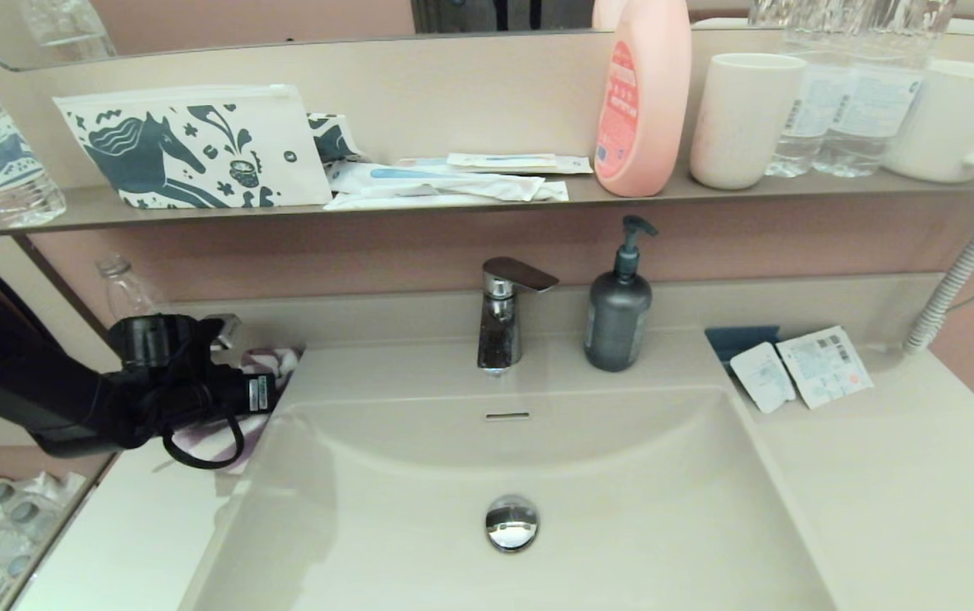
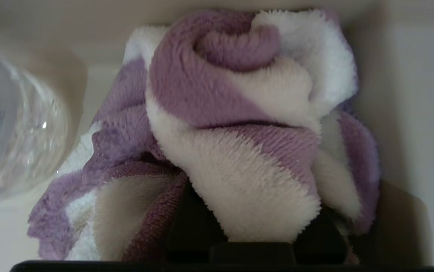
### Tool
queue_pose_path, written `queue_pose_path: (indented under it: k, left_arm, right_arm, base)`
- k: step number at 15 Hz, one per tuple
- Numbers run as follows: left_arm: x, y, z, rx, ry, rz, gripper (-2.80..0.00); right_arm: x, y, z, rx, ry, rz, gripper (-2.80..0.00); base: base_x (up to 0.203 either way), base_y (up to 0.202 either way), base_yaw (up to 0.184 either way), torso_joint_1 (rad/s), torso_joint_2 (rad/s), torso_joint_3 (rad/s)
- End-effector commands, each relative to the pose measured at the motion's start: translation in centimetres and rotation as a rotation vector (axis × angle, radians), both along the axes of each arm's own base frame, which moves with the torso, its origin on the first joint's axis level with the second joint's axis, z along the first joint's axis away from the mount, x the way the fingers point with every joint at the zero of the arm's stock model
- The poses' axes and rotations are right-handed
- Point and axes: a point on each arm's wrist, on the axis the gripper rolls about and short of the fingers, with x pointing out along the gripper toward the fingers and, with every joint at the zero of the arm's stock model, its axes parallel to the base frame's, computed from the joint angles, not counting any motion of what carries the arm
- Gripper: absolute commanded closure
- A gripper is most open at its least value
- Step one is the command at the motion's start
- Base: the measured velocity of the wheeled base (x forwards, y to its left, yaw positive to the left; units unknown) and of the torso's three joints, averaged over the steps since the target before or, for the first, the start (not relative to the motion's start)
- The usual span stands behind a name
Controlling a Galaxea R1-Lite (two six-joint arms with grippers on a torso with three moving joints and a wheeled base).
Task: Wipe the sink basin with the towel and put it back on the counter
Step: Wipe the sink
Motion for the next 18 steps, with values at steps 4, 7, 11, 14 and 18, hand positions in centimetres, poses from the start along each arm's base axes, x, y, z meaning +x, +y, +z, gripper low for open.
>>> queue_pose_path:
  k: [4,7,11,14,18]
  left_arm:
    - [1.1,0.2,2.2,-0.073,-0.047,0.050,0.00]
    - [-1.0,0.1,2.7,-0.077,-0.025,0.058,0.00]
    - [-5.5,1.1,2.2,-0.097,0.053,0.111,0.00]
    - [-8.7,2.5,1.8,-0.131,0.094,0.152,0.00]
    - [-11.9,4.1,2.0,-0.099,0.109,0.188,0.00]
  right_arm:
    - [0.0,0.0,0.0,0.000,0.001,0.001,0.00]
    - [0.0,0.0,0.0,-0.001,0.001,0.000,0.00]
    - [0.0,0.0,0.0,-0.001,0.001,0.000,0.00]
    - [0.0,0.0,0.0,-0.001,0.001,0.000,0.00]
    - [0.0,0.0,0.0,-0.001,0.001,0.000,0.00]
  base:
    - [0.000,0.000,0.000,0.000,0.00,0.000]
    - [0.000,0.000,0.000,0.000,0.00,0.000]
    - [0.000,0.000,0.000,0.000,0.00,0.000]
    - [0.000,0.000,0.000,0.000,0.00,0.000]
    - [0.000,0.000,0.000,0.000,0.00,0.000]
